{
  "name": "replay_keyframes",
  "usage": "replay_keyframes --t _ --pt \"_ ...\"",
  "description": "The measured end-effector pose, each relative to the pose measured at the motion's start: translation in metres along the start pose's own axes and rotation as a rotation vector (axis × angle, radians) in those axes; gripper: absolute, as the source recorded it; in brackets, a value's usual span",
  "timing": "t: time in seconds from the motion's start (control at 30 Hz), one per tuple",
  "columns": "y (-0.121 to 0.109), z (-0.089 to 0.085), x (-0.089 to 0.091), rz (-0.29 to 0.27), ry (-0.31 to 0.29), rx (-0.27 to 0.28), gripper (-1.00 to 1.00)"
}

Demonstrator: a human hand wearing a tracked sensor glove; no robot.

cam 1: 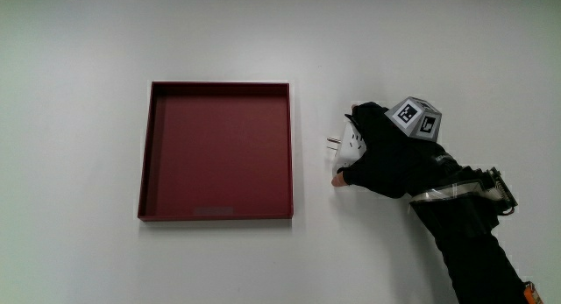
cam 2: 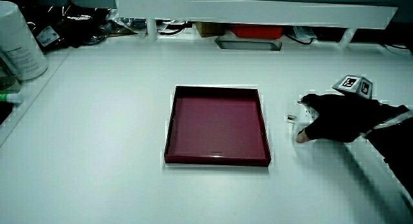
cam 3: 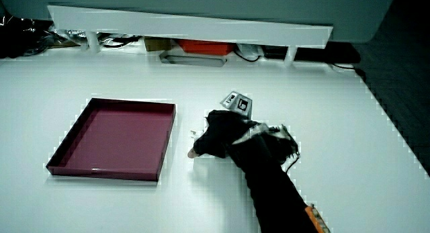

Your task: Pick socket

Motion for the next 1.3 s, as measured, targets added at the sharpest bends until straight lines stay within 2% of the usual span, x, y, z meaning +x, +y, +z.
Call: replay_keyframes --t 0.1,0.23,0.33,0.4,0.6,0.8,0.87,1.0,1.17,1.2,1.23,1.27,1.3 --pt "-0.003 0.002 0.001 0.016 -0.002 0.046 0.17" --pt "-0.005 0.004 0.002 0.027 0.021 0.073 0.39" --pt "-0.008 0.005 0.000 0.036 0.012 0.113 0.56" --pt "-0.007 0.004 0.003 0.042 0.026 0.128 0.67" --pt "-0.008 0.003 0.003 0.059 0.018 0.139 1.00" --pt "-0.016 0.010 -0.006 0.093 0.025 0.161 1.00" --pt "-0.020 0.013 -0.014 0.124 0.029 0.162 1.00" --pt "-0.022 0.016 -0.025 0.136 0.001 0.173 1.00" --pt "-0.027 0.023 -0.050 0.200 0.008 0.166 1.00" --pt "-0.025 0.022 -0.052 0.199 -0.017 0.169 1.00" --pt "-0.029 0.023 -0.060 0.219 -0.012 0.177 1.00" --pt "-0.029 0.022 -0.064 0.239 -0.002 0.166 1.00" --pt "-0.026 0.019 -0.065 0.219 0.087 0.057 1.00"
